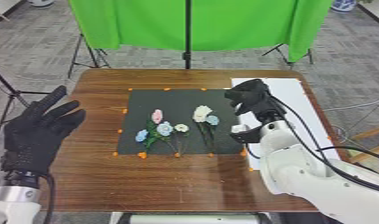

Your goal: Arrange flowers

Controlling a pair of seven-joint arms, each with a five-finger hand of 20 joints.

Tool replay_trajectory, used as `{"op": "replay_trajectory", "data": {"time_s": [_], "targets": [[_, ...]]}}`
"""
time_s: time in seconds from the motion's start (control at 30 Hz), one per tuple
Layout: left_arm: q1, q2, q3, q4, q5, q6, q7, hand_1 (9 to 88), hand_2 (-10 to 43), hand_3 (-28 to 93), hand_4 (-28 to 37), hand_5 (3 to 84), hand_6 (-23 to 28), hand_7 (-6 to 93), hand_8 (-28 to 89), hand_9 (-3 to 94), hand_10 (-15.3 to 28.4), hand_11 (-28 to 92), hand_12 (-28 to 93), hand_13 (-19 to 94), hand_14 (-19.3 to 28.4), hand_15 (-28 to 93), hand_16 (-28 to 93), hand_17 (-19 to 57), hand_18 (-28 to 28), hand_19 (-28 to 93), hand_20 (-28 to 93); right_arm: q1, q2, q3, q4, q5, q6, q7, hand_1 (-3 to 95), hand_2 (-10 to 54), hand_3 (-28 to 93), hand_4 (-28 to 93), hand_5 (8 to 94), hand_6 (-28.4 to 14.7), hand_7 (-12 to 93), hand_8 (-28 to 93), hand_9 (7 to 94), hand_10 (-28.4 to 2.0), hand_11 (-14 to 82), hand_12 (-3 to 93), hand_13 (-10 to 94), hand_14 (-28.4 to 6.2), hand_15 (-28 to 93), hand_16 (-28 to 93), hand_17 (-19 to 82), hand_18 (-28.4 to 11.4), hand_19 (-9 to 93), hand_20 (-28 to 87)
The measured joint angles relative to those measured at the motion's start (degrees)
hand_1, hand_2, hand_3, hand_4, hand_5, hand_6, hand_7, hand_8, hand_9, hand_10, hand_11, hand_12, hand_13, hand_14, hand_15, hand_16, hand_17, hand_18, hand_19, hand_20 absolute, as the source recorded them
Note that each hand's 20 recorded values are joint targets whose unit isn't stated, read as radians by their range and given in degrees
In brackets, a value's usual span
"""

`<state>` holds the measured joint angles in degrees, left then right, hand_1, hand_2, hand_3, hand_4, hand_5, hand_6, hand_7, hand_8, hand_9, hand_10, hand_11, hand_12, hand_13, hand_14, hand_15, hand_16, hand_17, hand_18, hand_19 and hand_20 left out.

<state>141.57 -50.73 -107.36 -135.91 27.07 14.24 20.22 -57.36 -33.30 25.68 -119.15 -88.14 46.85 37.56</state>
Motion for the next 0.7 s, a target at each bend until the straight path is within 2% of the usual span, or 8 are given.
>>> {"op": "replay_trajectory", "data": {"time_s": [0.1, 0.3, 0.4, 0.47, 0.57, 0.7], "targets": [[1.27, -0.27, -0.23, 0.03, 0.38, 0.37, 0.55, 20.2, 7.0, 78, -27.5, 37.4, 7.1, 13.2, -10, 33.6, 20.2, 29, 12, 24, 28.4, 58, -12, -8.2, 24.5, 55, 23, -8.16, 1.08, 9.14, -0.67, 6.64, -0.57, -6.45, 29.4, -0.4, 79, -28, 61.9, -0.5, 18, -13, 66.8, -12.7, 18.6, 13.6, 63, -11.3, 48, 11, 24, -18.1, 72, 8], [2.06, -1.1, -1.23, 0.02, 1.02, 0.3, 1.29, 18.7, 6.9, 77, -28.2, 35.7, 5.7, 12.3, -10, 32.8, 19.3, 26, 12, 22, 26.5, 51, -10, -11.7, 22.3, 47, 19, -22.07, 1.97, 24.03, -0.51, 26.73, -2.99, -27.21, 25.6, -0.4, 80, -28, 54.8, 0.2, 18, -14, 55.7, -12.4, 12.3, 12.1, 51, -14.7, 36, 10, 15, -20.3, 59, 9], [1.71, -1.45, -1.63, 0.02, 1.66, 0.07, 1.28, 18.3, 6.9, 77, -28.2, 35.3, 5.4, 12.1, -9, 32.5, 18.9, 25, 12, 22, 25.5, 46, -8, -12.1, 22.0, 45, 18, -28.51, 1.64, 32.46, -0.01, 33.43, -7.68, -33.26, 23.3, 0.3, 80, -28, 50.8, 0.4, 17, -14, 52.0, -12.4, 10.7, 12.0, 45, -15.6, 31, 10, 12, -21.0, 55, 10], [1.06, -1.59, -1.63, 0.04, 1.91, -0.23, 1.15, 18.2, 6.8, 77, -28.3, 35.2, 5.4, 12.1, -9, 32.3, 18.7, 24, 12, 22, 25.3, 45, -8, -12.1, 22.1, 45, 18, -32.29, 1.16, 38.07, 0.67, 37.73, -12.41, -37.03, 22.6, 0.9, 79, -28, 50.9, 0.4, 18, -14, 52.5, -12.6, 10.6, 12.5, 44, -15.9, 30, 12, 11, -21.3, 53, 13], [-0.75, -1.67, -1.57, 0.57, 2.05, -0.88, 0.27, 18.2, 6.8, 77, -28.3, 35.8, 6.0, 12.0, -9, 32.4, 18.8, 24, 12, 22, 25.8, 45, -6, -11.2, 23.5, 47, 19, -36.68, 0.4, 45.35, 2.12, 46.13, -19.79, -42.65, 21.9, 1.5, 79, -28, 51.7, 0.2, 17, -14, 53.7, -13.0, 11.0, 12.7, 44, -16.1, 30, 14, 10, -21.6, 52, 15], [-3.87, -1.7, -1.51, 2.17, 1.87, -1.71, -2.42, 18.2, 6.7, 77, -28.3, 35.1, 5.7, 11.8, -9, 32.3, 18.8, 24, 12, 23, 26.0, 46, -6, -10.8, 24.2, 48, 19, -39.34, 0.26, 50.91, 3.61, 58.09, -25.13, -43.11, 21.3, 1.9, 79, -28, 51.5, 0.3, 17, -14, 53.4, -12.8, 11.1, 12.8, 44, -16.3, 31, 14, 10, -21.9, 53, 16]]}}
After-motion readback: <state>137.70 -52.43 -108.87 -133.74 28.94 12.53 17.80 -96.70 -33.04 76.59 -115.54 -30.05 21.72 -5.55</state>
